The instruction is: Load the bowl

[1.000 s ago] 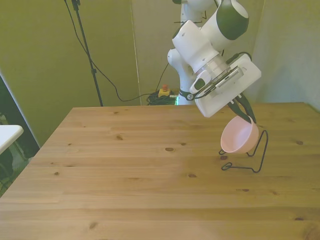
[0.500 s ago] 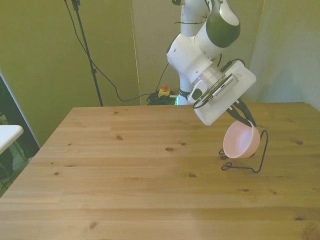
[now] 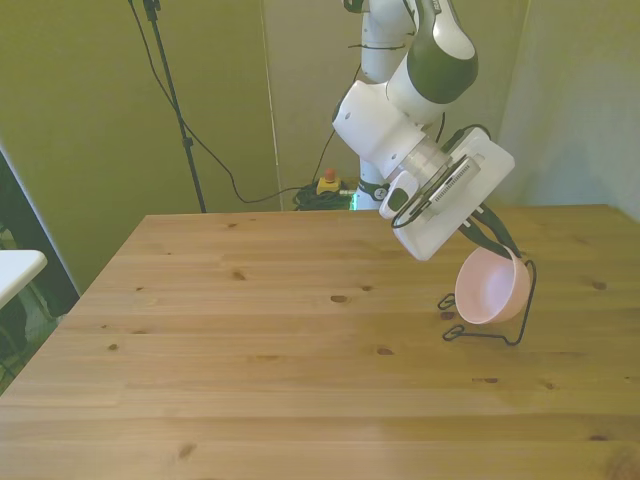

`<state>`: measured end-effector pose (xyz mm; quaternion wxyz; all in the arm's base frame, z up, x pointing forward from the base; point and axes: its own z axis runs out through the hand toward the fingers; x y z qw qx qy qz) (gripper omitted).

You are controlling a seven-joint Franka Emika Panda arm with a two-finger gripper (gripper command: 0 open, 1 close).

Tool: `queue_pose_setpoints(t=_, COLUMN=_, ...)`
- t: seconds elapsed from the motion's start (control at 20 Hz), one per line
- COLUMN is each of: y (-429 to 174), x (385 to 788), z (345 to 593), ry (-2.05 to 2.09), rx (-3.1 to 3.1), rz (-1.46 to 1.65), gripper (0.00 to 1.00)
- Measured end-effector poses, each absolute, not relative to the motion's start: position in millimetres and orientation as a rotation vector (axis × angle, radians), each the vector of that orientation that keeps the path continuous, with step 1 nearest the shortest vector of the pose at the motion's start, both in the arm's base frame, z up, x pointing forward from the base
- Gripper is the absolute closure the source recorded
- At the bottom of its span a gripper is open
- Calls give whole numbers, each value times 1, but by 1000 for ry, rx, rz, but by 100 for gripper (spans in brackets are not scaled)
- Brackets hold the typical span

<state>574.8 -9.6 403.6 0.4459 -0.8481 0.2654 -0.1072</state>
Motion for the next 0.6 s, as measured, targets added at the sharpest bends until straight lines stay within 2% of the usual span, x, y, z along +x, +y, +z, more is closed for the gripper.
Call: queue_pose_setpoints(t=0.6, y=-9, x=577, z=383, ry=639, rx=-2084, rz=-247, gripper=100)
